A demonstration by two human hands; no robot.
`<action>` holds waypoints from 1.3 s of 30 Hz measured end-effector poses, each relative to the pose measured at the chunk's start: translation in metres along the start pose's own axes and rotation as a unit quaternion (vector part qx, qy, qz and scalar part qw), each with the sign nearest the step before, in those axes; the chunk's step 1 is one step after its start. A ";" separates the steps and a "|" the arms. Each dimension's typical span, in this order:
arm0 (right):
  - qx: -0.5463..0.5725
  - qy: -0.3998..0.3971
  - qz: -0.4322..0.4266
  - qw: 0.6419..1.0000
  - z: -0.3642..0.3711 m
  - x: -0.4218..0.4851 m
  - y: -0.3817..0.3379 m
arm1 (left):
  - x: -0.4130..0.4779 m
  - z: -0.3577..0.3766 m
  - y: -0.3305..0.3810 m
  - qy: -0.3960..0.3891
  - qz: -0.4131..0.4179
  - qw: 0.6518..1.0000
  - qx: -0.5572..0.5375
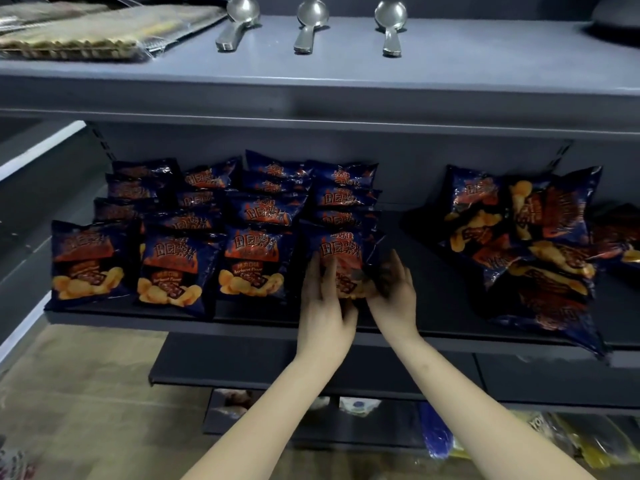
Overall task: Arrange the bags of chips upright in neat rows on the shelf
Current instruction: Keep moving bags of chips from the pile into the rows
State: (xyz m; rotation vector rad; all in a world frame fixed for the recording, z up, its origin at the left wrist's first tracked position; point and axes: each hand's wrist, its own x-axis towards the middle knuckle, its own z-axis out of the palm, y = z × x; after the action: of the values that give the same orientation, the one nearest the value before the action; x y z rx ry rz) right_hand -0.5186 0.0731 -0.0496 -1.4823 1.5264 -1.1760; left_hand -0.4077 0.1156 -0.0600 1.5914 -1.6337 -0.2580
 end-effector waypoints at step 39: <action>-0.060 0.302 0.092 0.947 -0.238 -0.006 0.094 | 0.007 0.204 0.161 -0.267 0.218 0.938 -0.046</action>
State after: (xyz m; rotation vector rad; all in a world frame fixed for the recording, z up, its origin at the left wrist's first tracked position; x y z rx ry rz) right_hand -0.7722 0.1057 -0.0550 -1.0592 2.1225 -1.5293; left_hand -0.6608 0.0592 -0.0828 1.0950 -2.3026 -0.5537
